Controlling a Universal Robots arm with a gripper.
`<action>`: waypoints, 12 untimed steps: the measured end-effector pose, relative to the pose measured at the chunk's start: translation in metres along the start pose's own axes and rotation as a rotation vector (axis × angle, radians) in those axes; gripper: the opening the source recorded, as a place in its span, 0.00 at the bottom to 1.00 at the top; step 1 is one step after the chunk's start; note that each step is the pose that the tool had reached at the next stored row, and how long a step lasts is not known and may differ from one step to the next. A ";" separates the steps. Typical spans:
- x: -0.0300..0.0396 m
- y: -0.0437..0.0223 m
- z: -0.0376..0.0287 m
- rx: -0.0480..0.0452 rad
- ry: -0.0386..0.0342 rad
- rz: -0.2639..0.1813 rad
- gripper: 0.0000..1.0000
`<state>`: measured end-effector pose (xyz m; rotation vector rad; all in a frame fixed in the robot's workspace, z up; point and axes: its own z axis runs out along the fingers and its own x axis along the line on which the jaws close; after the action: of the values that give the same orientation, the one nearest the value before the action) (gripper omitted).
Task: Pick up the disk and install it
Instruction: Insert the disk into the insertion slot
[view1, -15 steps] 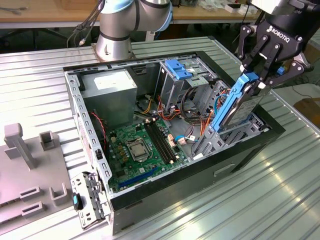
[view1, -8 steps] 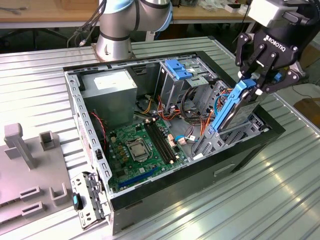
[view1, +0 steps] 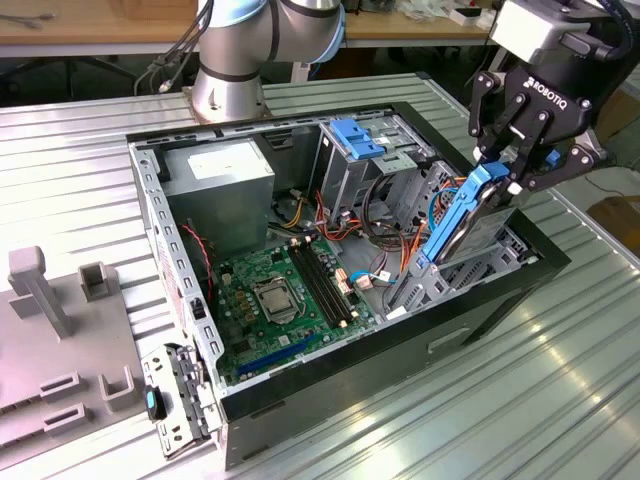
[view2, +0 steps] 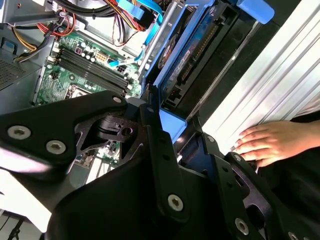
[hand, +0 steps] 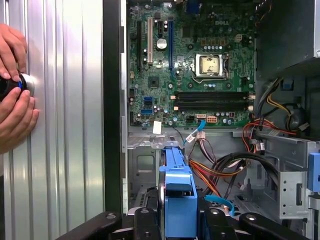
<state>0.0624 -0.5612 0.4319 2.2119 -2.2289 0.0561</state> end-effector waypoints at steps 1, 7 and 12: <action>0.0000 0.0000 0.0009 0.0000 0.0000 0.000 0.37; 0.0004 0.0001 0.0049 0.0000 0.0000 0.000 0.37; 0.0006 0.0002 0.0072 0.0000 0.0000 0.000 0.37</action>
<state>0.0624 -0.5620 0.4247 2.2119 -2.2289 0.0561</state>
